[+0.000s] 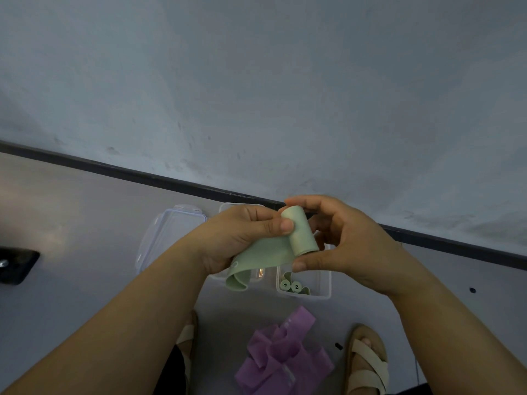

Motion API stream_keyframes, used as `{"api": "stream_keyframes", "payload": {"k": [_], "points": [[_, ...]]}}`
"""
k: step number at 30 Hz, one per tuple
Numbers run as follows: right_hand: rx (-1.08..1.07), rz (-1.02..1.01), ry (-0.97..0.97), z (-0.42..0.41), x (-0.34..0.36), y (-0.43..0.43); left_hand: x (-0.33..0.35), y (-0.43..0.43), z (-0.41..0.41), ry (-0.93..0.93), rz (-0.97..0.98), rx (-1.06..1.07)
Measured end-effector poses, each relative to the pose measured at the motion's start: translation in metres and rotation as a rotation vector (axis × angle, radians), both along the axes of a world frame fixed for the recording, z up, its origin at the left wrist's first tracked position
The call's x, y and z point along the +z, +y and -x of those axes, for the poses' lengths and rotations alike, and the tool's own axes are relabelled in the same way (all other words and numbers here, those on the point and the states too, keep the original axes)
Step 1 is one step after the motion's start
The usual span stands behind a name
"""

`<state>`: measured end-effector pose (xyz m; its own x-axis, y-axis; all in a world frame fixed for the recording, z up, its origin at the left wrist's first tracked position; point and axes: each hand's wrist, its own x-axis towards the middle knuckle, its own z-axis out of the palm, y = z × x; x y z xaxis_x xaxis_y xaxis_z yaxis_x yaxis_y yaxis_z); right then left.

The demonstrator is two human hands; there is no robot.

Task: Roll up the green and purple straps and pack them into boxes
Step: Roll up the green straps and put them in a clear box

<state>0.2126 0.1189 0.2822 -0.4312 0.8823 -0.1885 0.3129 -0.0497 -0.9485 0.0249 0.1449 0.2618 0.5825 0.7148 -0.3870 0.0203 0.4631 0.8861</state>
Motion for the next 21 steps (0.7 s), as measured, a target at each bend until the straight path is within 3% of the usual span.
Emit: {"api": "stream_keyframes", "payload": {"k": [5,12,21], "points": [[-0.023,0.0,-0.005,0.0,0.004,-0.0013,-0.0051,0.0026,-0.0006,-0.003,-0.012,-0.014],[0.009,-0.068,-0.183,-0.0048,0.0062,-0.0007,-0.0017,0.002,0.0011,0.104,-0.06,-0.15],[0.102,-0.212,-0.372,-0.0032,-0.0003,-0.0004,0.0013,-0.0016,-0.0042,0.24,-0.041,-0.087]]}}
